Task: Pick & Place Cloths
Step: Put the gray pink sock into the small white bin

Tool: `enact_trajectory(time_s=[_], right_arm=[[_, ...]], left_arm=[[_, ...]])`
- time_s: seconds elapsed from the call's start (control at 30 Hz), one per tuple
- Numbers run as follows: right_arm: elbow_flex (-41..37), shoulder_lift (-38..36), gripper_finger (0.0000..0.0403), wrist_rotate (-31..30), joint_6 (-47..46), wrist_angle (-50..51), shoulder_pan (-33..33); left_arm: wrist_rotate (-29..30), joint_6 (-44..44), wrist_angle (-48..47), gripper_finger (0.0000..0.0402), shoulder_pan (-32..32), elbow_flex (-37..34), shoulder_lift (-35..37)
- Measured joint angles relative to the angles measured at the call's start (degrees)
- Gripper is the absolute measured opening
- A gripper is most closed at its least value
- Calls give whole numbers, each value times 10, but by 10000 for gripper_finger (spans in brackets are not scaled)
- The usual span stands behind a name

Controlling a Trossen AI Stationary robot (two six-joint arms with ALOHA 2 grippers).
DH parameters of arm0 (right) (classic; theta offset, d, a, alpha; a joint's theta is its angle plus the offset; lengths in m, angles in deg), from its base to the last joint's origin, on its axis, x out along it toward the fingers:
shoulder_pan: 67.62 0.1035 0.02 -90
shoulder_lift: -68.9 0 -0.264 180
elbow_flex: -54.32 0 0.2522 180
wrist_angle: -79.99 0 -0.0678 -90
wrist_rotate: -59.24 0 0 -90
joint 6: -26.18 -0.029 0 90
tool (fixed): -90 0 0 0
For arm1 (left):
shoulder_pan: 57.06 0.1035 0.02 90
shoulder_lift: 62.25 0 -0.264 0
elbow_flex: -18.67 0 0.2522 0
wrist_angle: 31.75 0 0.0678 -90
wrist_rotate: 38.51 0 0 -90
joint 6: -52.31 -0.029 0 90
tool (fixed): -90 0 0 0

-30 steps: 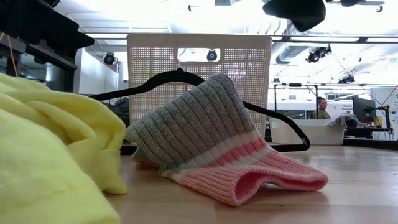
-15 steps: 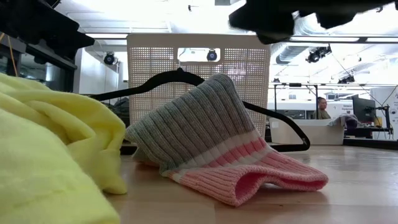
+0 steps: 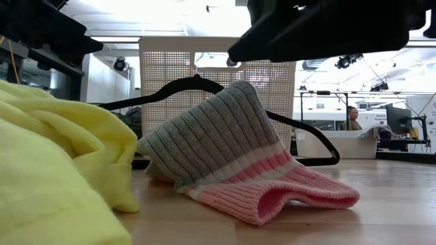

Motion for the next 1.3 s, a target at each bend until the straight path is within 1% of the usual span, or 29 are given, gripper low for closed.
enact_trajectory(time_s=[0.2, 0.3, 0.4, 0.57, 0.63, 0.7, 0.83, 1.0, 1.17, 1.3], right_arm=[[0, 0, 215, 26, 17, 1, -13], [0, 17, 215, 35, 24, -13, -20], [1, 41, 215, 61, 28, -44, -24], [19, 65, 215, 65, 56, -47, -30], [22, 65, 215, 80, 61, -50, -35], [23, 65, 215, 90, 59, -43, -41], [22, 65, 215, 92, 59, -12, -55], [22, 65, 215, 95, 61, -2, -73], [22, 82, 215, 129, 53, 5, -100], [22, 98, 215, 152, 11, 12, -118]], left_arm=[[0, 2, 0, 200, 0, 0, 0], [0, 2, 0, 200, 0, 0, 0], [0, 4, -2, 200, 0, 0, 0], [0, 5, -2, 200, 0, 0, 0], [0, 5, -3, 200, 0, 0, 0], [0, 6, -4, 200, 0, 0, 0], [0, 6, -5, 200, 0, 0, 0], [0, 5, -6, 200, 0, 0, 0], [0, 5, -6, 200, 0, 0, 0], [0, 6, -6, 200, 0, 0, 0]])
